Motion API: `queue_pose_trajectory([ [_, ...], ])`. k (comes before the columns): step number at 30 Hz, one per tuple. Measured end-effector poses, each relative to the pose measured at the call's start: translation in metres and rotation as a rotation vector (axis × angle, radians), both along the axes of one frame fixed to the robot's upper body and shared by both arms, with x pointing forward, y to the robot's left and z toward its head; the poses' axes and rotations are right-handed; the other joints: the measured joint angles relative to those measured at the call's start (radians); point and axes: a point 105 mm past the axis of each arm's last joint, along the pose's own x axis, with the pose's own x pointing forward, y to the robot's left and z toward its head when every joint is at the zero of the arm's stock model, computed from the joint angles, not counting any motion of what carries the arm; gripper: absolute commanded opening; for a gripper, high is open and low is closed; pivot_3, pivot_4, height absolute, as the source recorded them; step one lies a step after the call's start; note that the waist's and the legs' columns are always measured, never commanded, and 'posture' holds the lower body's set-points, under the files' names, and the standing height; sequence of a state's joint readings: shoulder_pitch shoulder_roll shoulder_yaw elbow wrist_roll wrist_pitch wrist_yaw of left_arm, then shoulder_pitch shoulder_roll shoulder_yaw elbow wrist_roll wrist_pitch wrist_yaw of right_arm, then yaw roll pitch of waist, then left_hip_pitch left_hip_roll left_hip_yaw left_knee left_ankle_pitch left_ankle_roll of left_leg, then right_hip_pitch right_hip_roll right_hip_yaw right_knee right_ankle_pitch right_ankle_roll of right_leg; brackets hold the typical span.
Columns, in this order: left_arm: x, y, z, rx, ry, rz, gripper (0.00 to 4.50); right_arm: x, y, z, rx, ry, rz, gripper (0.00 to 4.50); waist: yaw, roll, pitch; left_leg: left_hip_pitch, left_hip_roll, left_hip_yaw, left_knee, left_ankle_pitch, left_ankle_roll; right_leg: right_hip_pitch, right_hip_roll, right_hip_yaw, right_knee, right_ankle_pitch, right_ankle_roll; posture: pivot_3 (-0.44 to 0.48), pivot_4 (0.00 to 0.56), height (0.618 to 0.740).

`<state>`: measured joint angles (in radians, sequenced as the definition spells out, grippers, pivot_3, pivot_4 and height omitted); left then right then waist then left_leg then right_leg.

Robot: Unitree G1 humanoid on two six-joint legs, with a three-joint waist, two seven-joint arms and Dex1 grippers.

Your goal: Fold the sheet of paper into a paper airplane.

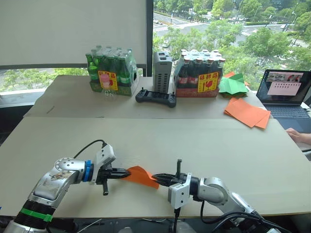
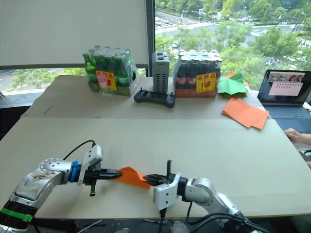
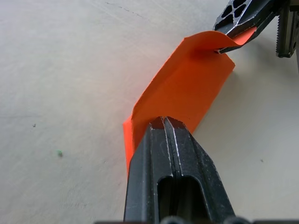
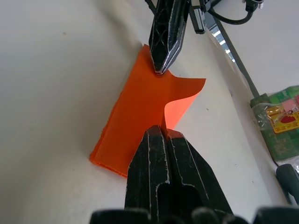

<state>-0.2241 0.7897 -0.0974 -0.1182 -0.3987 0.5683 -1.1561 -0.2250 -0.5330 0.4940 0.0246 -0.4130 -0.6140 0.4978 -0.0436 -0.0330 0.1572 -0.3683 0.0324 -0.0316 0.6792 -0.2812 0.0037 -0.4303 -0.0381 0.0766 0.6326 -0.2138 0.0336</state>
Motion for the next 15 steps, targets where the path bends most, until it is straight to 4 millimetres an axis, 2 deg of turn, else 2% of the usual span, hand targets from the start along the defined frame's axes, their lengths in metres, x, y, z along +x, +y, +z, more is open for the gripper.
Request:
queue_pose_trajectory([
  [9,-0.0014,-0.0017,-0.0051,0.033,-0.016,-0.035,0.00,-0.0040,0.0010,0.0012,-0.020,-0.071,0.070,0.01,0.000,0.000,0.000,0.002,0.000,0.000,0.000,0.000,0.000,0.003,0.000,0.000,0.000,0.000,0.000,0.000,0.150,0.733],
  [15,0.0006,0.0039,-0.0097,0.041,-0.015,-0.030,0.00,-0.0057,0.0019,-0.0006,-0.045,-0.101,0.102,0.01,0.000,0.000,0.000,0.007,0.000,0.000,0.000,0.000,0.000,0.007,0.000,0.000,-0.001,0.000,0.000,0.000,0.150,0.733],
])
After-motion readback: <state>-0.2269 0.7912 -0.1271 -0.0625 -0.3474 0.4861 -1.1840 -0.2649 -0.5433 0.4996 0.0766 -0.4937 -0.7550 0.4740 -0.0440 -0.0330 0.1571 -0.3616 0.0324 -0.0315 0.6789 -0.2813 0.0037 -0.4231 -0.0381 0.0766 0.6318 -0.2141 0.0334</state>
